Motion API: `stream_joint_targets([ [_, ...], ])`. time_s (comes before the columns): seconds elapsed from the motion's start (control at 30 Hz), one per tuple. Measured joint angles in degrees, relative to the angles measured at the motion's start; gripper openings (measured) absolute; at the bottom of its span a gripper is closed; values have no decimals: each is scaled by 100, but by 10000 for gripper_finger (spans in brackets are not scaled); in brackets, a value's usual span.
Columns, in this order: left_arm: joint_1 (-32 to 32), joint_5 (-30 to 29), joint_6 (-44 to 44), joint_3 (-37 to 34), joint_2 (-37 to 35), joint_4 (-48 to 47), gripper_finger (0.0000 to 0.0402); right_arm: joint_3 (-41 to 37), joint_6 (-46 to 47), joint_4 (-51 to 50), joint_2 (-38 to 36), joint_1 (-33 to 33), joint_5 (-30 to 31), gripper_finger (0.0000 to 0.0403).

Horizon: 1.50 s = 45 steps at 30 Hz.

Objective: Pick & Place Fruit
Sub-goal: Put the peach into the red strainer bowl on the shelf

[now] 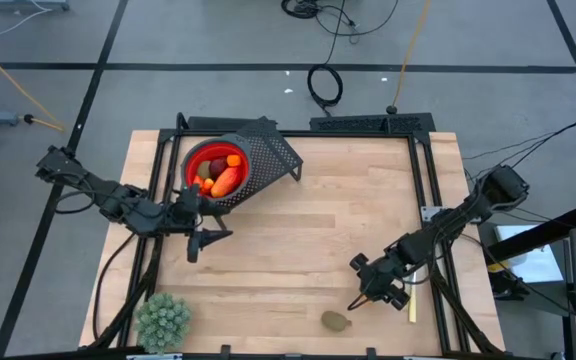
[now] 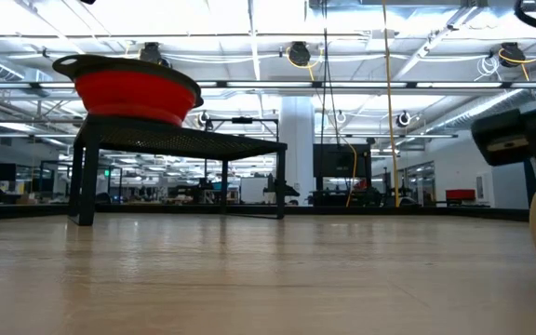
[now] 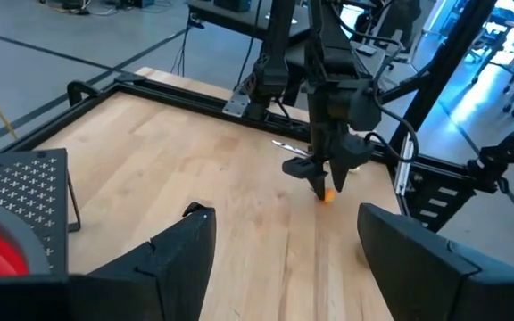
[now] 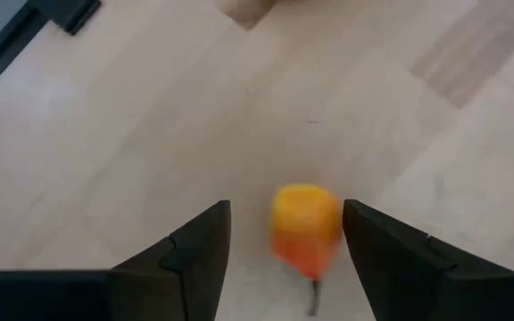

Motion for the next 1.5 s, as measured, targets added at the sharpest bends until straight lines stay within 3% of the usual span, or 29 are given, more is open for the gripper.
stream_joint_targets([
  [0.57,-4,2,-37,0,2,27,273,0,149,-5,243,262,309,205],
  [1.1,-4,7,-37,0,2,25,273,-1,159,-7,236,258,344,114],
  [1.5,-4,13,-762,0,5,18,273,-4,1125,881,-616,237,491,111],
])
